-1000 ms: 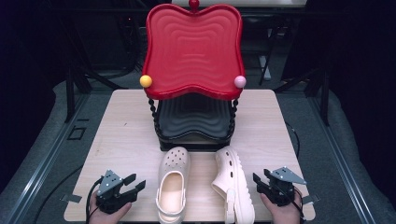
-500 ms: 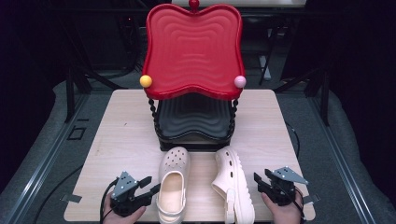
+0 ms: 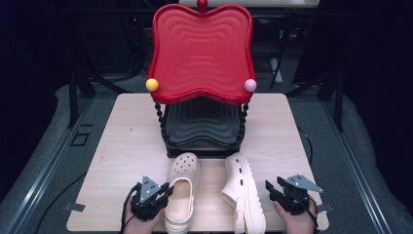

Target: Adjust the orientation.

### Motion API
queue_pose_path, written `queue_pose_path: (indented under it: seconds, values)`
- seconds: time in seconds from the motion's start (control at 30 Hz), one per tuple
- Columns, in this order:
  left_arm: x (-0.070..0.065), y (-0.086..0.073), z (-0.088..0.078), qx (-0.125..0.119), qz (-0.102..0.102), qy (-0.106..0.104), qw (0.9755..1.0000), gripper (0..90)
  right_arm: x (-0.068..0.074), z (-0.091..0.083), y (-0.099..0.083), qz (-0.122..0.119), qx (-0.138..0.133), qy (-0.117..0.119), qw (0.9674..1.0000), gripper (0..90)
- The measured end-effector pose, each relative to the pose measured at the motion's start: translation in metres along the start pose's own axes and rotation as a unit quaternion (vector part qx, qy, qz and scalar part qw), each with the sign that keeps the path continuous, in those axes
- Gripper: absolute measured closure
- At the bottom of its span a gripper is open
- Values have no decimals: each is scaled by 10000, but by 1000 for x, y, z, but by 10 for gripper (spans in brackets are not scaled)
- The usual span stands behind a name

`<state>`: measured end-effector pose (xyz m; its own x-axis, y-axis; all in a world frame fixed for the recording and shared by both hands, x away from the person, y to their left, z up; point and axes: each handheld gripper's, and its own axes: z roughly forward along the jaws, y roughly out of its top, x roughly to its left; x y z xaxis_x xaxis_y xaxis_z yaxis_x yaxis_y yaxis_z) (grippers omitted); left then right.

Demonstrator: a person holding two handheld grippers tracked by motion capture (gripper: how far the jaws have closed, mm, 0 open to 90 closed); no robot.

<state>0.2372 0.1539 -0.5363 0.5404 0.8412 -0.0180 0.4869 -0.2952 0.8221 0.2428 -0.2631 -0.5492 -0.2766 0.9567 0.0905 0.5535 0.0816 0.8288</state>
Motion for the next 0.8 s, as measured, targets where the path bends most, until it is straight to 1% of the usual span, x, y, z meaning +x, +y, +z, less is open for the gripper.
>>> queue_pose_path:
  seconds: [0.2,0.27,0.37,0.4,0.43,0.47,0.53,0.6,0.63,0.67,0.7,0.73,0.77,0.8]
  values:
    - [-2,4,5,-4,-33,-52,10000,774,0,0,0,-3,0,-9,10000,512]
    - [-3,4,6,-24,-32,-44,10000,773,0,-1,0,-2,-38,-18,10000,514]
    - [-3,5,8,-29,-84,-100,9999,771,1,-2,1,-2,-92,-16,10000,523]
    - [-3,6,10,-51,-161,-158,9997,769,2,-5,3,-36,-162,-14,9999,548]
    - [-3,6,10,-51,-161,-158,9997,766,3,-6,3,-44,-183,6,9998,558]
    - [-2,6,10,-69,-206,-199,9996,763,4,-7,4,-82,-202,32,9998,563]
    - [-1,6,10,-72,-227,-242,9994,755,7,-10,6,-131,-216,23,9997,573]
    - [1,5,10,-124,-246,-314,9991,745,12,-14,9,-262,-224,-7,9994,591]
    - [1,5,10,-124,-246,-314,9991,743,12,-14,9,-262,-224,-7,9994,591]
    - [2,4,9,-106,-260,-338,9990,743,14,-18,10,-288,-193,27,9994,620]
    - [3,4,9,-140,-307,-391,9987,739,20,-24,14,-341,-419,119,9985,769]
    - [3,4,9,-147,-300,-401,9986,738,24,-30,16,-391,-525,114,9978,834]
    - [3,4,8,-167,-305,-410,9986,736,27,-34,18,-394,-646,127,9971,874]
    - [3,4,8,-151,-296,-415,9986,730,31,-38,20,-418,-737,235,9961,900]
